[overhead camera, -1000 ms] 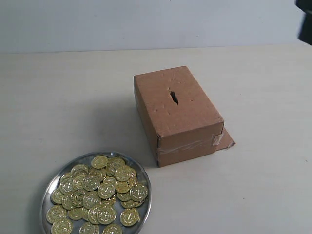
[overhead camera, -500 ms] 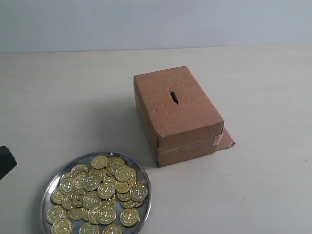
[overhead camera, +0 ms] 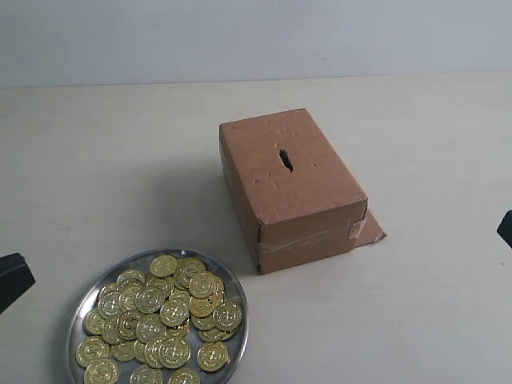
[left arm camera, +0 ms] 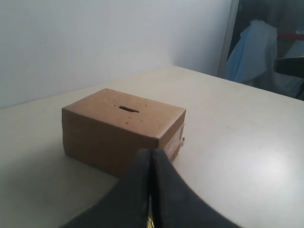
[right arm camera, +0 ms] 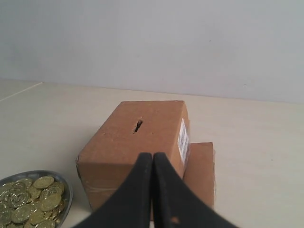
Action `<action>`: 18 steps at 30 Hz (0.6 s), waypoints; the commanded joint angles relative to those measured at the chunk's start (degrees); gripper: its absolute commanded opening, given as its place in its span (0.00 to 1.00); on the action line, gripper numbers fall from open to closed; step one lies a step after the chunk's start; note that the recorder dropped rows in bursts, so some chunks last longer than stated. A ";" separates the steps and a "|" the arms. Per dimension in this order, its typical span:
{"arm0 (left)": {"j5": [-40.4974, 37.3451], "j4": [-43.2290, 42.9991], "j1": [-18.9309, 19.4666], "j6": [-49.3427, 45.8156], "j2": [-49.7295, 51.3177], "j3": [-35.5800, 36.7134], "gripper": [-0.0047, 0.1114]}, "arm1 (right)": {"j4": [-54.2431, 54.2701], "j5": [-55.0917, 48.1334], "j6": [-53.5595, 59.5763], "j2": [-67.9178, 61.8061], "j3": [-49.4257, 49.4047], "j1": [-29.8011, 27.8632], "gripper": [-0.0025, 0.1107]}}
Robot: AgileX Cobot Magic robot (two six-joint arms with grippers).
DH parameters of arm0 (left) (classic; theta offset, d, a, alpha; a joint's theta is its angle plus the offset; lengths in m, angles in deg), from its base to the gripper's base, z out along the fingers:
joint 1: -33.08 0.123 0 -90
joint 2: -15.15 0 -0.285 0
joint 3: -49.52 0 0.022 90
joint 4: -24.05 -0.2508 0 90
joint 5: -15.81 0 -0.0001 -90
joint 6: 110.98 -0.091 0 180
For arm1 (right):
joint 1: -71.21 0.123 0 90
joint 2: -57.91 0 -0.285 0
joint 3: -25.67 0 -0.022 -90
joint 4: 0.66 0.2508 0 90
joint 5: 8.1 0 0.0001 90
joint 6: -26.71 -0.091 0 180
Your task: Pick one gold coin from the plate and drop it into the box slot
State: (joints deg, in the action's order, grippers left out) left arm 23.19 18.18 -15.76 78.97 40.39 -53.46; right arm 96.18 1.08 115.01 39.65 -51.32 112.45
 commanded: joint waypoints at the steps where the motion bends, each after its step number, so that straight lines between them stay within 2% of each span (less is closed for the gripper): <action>1: -2.75 0.15 -0.27 -0.47 -0.20 0.19 0.06 | 1.81 0.95 -0.66 0.47 -0.23 0.12 0.02; 18: -2.65 0.15 -0.27 -0.47 -0.20 0.19 0.06 | 3.11 0.95 -1.44 0.47 -0.23 0.12 0.02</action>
State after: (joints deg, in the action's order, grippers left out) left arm 20.39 18.18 -15.76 78.65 40.39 -53.46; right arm 99.37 2.07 113.52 39.65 -51.32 112.45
